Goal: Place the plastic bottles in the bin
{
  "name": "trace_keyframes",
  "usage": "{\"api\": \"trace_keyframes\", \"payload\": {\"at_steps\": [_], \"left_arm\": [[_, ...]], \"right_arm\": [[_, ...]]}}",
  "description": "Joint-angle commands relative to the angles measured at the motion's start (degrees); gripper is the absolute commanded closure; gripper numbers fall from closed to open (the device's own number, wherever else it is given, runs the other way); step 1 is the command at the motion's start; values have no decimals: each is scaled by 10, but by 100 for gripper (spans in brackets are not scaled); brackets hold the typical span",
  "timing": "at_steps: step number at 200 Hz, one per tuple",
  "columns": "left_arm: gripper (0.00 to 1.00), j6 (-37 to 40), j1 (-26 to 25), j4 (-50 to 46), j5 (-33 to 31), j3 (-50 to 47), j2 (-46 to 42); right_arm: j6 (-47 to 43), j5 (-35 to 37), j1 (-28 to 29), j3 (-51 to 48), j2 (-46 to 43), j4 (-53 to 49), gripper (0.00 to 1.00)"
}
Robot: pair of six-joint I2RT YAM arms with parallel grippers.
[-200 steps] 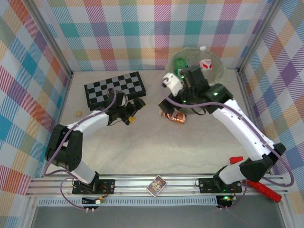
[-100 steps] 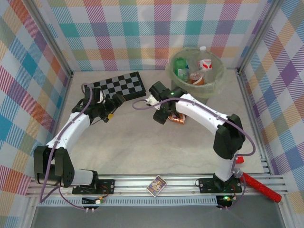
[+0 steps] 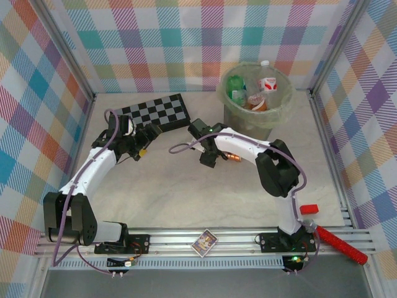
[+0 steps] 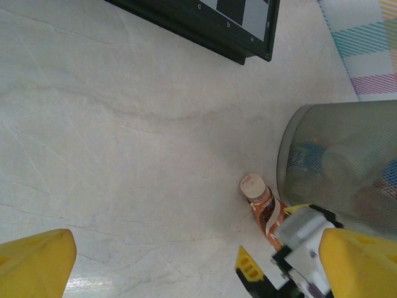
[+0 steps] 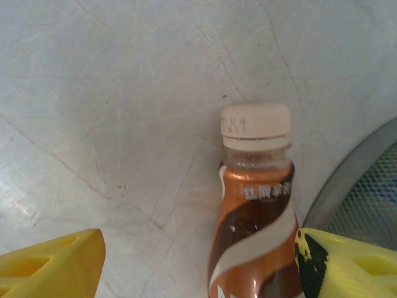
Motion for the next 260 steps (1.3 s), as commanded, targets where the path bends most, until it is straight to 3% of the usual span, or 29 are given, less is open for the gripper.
{"api": "trace_keyframes", "payload": {"at_steps": [1,71,130,221,238,260], "left_arm": [[0,-19,7,37,31,-20,-13],[0,-41,7,66,39,-40,-11],[0,-41,7,79,44,-23,1],[0,-40,7,85,32,-28,11],[0,-47,7,96,37,-28,17],[0,-47,7,99,39,-28,16]], "right_arm": [[-9,6,-15,-7,14,31,20],[-7,4,-26,-18,50,75,26],[12,-13,-27,-3,20,38,44],[78,-84,-26,36,-49,-38,61],[85,-88,-24,42,-53,-48,58],[68,-55,-24,42,-33,-52,41]]}}
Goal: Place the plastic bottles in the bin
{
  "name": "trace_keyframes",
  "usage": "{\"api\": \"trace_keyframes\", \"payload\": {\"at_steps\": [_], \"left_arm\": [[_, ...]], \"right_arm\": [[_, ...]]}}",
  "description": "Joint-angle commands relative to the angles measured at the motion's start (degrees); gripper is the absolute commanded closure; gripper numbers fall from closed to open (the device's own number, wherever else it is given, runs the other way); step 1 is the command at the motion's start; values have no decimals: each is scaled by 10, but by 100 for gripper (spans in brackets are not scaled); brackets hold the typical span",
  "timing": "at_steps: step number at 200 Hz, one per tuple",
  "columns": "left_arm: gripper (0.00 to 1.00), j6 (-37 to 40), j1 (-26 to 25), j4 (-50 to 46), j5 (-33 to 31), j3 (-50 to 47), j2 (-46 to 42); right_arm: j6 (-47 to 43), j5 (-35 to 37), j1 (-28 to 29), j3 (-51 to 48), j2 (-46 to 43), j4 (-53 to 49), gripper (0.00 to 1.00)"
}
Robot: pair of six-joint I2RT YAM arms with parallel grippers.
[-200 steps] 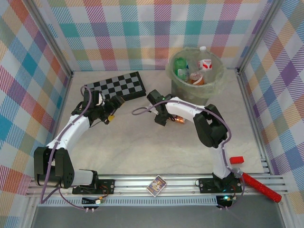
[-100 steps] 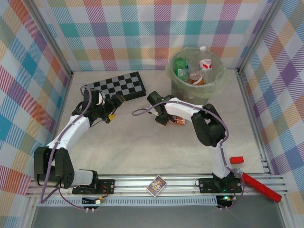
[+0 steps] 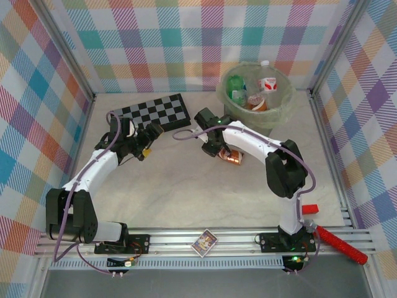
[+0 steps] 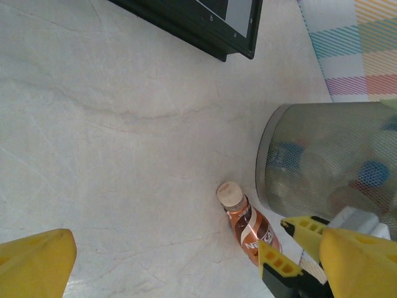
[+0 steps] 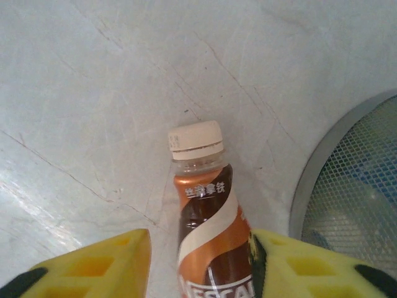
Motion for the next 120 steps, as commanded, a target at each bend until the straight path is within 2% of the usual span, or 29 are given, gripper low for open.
{"api": "trace_keyframes", "payload": {"at_steps": [1,27,52,89,120], "left_arm": [[0,-7,6,17,5,6,2],[0,-1,7,8,4,5,-4],[0,4,7,2,0,2,-15],[0,1,6,-1,3,5,-21],[0,1,6,-3,-5,-3,-35]], "right_arm": [[0,9,3,12,8,-28,41],[-17,16,-5,21,40,-16,29],[-18,11,-20,36,74,1,27],[-21,-5,-19,37,116,26,32],[-17,-4,-19,32,109,31,42]]}}
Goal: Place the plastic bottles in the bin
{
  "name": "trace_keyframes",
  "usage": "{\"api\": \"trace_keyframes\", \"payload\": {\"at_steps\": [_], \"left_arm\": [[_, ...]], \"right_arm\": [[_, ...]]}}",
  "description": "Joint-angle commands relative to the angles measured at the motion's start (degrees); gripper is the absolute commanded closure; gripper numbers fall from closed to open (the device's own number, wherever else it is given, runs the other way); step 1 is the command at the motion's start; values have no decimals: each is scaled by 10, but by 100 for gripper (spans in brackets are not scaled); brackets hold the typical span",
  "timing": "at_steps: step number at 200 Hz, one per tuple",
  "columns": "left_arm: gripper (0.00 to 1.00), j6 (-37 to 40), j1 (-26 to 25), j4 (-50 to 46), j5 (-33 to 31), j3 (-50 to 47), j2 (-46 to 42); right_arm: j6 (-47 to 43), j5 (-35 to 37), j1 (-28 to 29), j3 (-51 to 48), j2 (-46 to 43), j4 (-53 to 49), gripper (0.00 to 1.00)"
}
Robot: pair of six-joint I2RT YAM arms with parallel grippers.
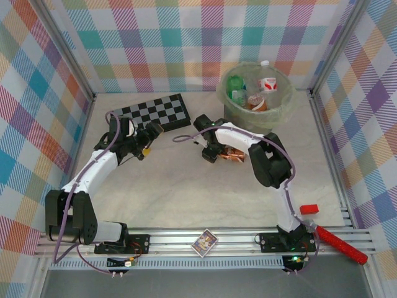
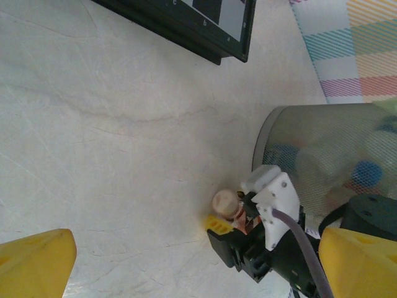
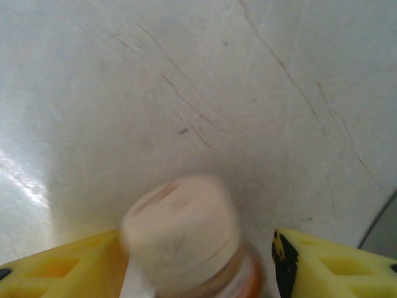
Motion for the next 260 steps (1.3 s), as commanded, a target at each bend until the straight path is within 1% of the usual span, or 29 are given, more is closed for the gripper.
{"api": "trace_keyframes", "payload": {"at_steps": [1,21,29,59,82,122,135,158,173,189,210,228,233,240,250,260], "left_arm": [[0,0,5,-3,-4,-3,-24],[0,-2,6,0,2,-2,-21],[0,-6,6,3,5,-2,-21],[0,-3,6,-5,-2,-1,-28],[0,0,6,-6,-6,-2,-26],[0,-4,6,6,-1,-3,-16],[0,-3,6,4,-2,-2,-16],[0,-3,6,2,-2,-1,-15],[0,-5,5,5,-1,-1,-13],[0,-8,5,10,1,-2,-11],[0,-9,5,12,5,-2,-11],[0,-8,6,12,8,-1,-13],[0,-7,5,11,9,-1,-13],[0,-6,5,10,9,-2,-15],[0,-6,4,11,8,-5,-17],[0,-6,5,12,8,-7,-18]], "right_arm": [[-5,-9,0,8,-10,10,43],[4,-23,1,17,-22,1,52],[6,-22,2,17,-30,-1,55],[8,-20,3,13,-67,-14,58],[29,-40,3,33,-101,-38,60],[69,-101,3,83,-165,-69,63],[82,-137,3,103,-185,-76,63],[107,-199,3,147,-229,-67,63],[120,-213,2,186,-248,-53,63],[133,-193,-4,236,-256,-36,63],[153,-145,-34,316,-252,-20,63],[159,-82,-73,374,-238,-8,64],[182,-68,-89,391,-232,-8,64],[189,-36,-109,409,-223,-4,64],[169,13,-130,428,-206,8,63],[168,49,-154,450,-184,13,63]]}}
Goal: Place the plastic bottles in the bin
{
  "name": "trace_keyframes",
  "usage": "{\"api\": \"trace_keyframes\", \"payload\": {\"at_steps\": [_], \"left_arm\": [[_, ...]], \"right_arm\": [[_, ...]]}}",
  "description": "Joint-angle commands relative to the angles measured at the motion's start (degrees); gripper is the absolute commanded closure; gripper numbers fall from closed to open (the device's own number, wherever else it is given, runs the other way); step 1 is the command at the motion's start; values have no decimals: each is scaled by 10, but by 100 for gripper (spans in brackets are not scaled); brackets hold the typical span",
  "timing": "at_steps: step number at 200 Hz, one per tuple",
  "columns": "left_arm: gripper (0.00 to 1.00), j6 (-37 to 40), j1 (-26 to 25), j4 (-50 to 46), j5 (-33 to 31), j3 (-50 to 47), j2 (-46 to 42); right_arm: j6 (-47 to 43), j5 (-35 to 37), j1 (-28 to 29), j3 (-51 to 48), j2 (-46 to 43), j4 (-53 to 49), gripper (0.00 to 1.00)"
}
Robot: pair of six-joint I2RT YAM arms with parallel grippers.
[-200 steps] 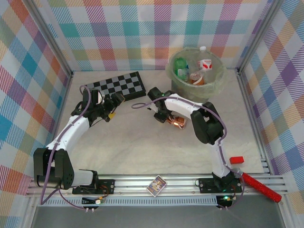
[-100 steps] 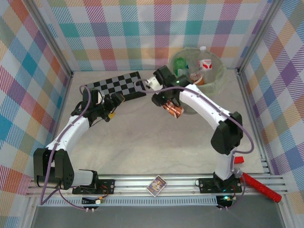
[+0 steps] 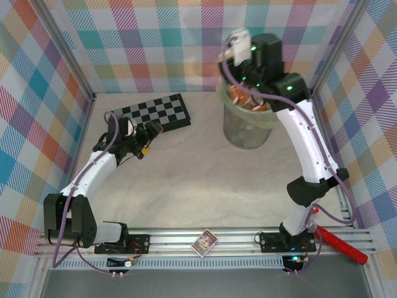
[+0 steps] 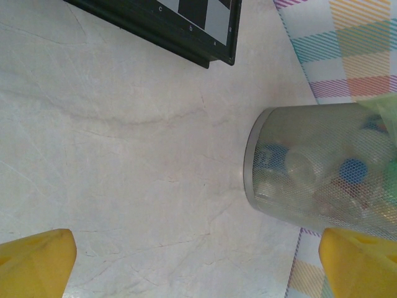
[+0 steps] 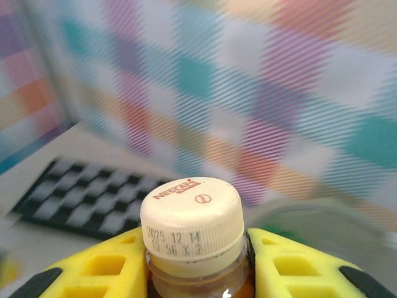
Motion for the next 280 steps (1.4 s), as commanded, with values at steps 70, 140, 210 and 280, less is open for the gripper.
{"api": "trace_keyframes", "payload": {"at_steps": [70,140,210,280], "left_arm": [[0,6,5,-8,-2,-17,-32],[0,4,5,-8,1,-17,-31],[0,3,5,-3,5,-16,-24],[0,7,4,-6,5,-16,-26]], "right_arm": [[127,121,-181,79,124,3,63],[173,104,-196,-3,124,-40,62],[201,92,-196,-28,146,-103,59],[204,90,-197,-17,145,-119,38]]}}
